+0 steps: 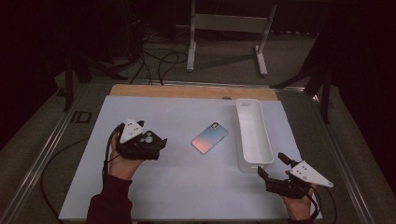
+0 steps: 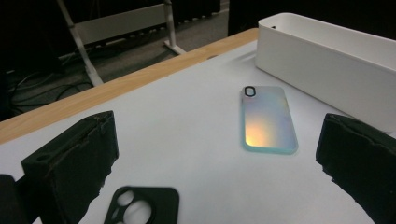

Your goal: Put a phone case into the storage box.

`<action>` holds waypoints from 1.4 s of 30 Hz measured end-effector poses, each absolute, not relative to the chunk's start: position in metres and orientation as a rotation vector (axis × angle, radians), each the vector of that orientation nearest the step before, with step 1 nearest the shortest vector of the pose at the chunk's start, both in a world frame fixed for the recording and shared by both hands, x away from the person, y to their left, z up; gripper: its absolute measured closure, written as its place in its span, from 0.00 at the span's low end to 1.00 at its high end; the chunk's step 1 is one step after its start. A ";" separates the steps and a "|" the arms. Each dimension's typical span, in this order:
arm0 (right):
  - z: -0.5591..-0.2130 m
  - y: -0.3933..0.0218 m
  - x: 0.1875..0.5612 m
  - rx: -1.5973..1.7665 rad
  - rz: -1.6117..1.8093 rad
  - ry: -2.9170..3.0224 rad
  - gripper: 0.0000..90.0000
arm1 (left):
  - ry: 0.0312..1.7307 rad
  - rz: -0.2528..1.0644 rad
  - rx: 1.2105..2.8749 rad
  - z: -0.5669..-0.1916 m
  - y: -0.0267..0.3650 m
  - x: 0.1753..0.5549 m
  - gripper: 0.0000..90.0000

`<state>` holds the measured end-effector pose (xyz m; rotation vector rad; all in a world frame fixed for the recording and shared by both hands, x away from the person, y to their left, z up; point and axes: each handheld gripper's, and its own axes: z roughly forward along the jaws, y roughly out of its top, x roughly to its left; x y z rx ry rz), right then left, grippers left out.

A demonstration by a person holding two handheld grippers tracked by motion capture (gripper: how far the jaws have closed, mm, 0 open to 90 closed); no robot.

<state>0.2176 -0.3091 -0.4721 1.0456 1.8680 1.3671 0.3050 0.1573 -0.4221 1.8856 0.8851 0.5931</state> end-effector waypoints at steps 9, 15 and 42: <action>-0.472 -0.309 0.217 1.048 1.372 1.861 0.08 | 0.855 0.571 1.920 -0.425 0.134 0.320 0.00; -0.471 -0.309 0.217 1.048 1.373 1.859 0.08 | 0.854 0.550 1.928 -0.428 0.124 0.331 0.00; -0.472 -0.311 0.218 1.054 1.391 1.851 0.08 | 0.831 0.476 1.999 -0.443 0.081 0.360 0.00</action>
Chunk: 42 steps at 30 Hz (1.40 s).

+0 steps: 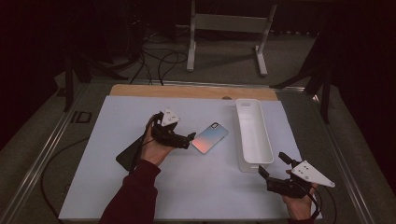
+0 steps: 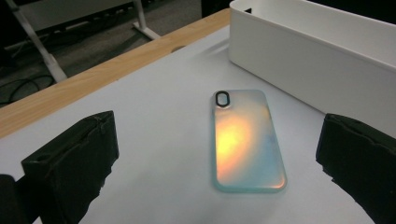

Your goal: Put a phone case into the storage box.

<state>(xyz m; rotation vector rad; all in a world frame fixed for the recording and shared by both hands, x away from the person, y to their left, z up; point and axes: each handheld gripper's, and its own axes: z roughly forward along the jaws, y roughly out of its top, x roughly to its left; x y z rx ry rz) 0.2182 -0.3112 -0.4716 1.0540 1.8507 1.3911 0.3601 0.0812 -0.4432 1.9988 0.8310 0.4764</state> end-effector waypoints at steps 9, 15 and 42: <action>-0.471 -0.312 0.218 1.053 1.394 1.846 0.08 | 0.824 0.454 2.048 -0.455 0.065 0.369 0.00; -0.470 -0.312 0.218 1.051 1.393 1.846 0.08 | 0.811 0.439 2.067 -0.461 0.056 0.373 0.00; -0.469 -0.313 0.218 1.049 1.392 1.840 0.08 | 0.850 0.341 2.237 -0.498 0.015 0.393 0.00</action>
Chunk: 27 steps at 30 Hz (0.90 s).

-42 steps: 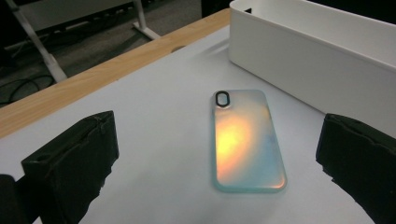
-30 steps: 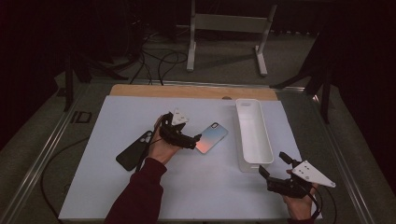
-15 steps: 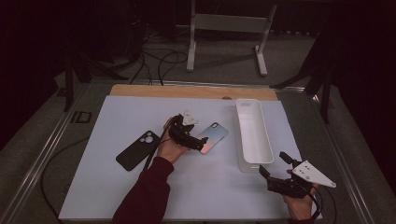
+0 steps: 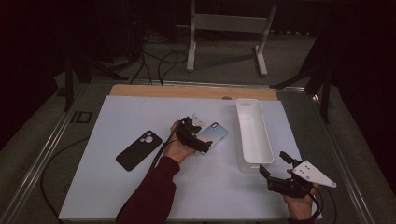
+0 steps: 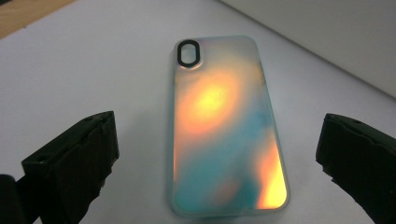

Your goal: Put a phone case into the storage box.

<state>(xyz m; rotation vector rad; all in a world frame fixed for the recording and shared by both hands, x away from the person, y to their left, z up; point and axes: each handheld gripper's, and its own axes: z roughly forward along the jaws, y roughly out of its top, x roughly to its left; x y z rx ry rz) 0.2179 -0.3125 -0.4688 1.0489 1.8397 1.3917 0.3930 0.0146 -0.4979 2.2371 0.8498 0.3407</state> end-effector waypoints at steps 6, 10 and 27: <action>-0.469 -0.313 0.218 1.047 1.394 1.841 0.08 | 0.867 0.303 2.246 -0.504 0.009 0.398 0.00; -0.469 -0.311 0.220 1.041 1.396 1.849 0.09 | 0.876 0.279 2.257 -0.509 0.006 0.401 0.00; -0.469 -0.313 0.222 1.038 1.391 1.851 0.09 | 0.906 0.256 2.308 -0.524 -0.008 0.410 0.00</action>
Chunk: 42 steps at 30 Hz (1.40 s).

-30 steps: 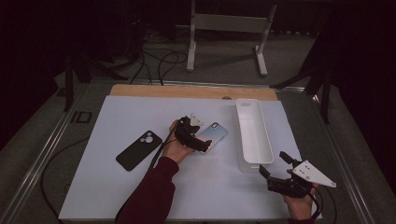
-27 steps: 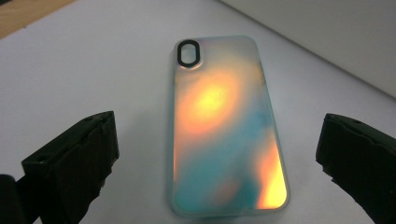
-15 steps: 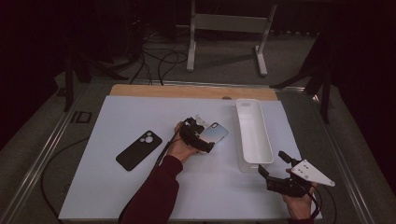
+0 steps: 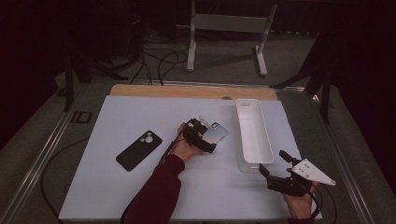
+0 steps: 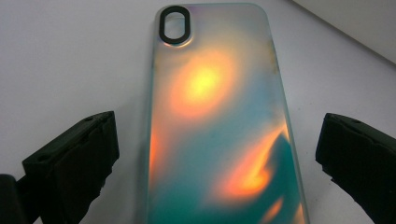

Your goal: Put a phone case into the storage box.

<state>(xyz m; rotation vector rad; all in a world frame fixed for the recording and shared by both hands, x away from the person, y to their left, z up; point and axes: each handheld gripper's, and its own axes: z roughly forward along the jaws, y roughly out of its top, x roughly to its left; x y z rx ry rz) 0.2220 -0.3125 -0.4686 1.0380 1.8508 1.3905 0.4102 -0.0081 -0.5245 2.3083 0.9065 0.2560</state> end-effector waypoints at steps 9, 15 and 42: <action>-0.468 -0.313 0.222 1.037 1.399 1.849 0.09 | 0.912 0.251 2.336 -0.531 -0.013 0.414 0.04; -0.468 -0.313 0.222 1.037 1.400 1.848 0.09 | 0.900 0.255 2.336 -0.530 -0.014 0.415 0.10; -0.465 -0.311 0.225 1.025 1.393 1.852 0.09 | 0.870 0.236 2.430 -0.524 -0.021 0.415 0.18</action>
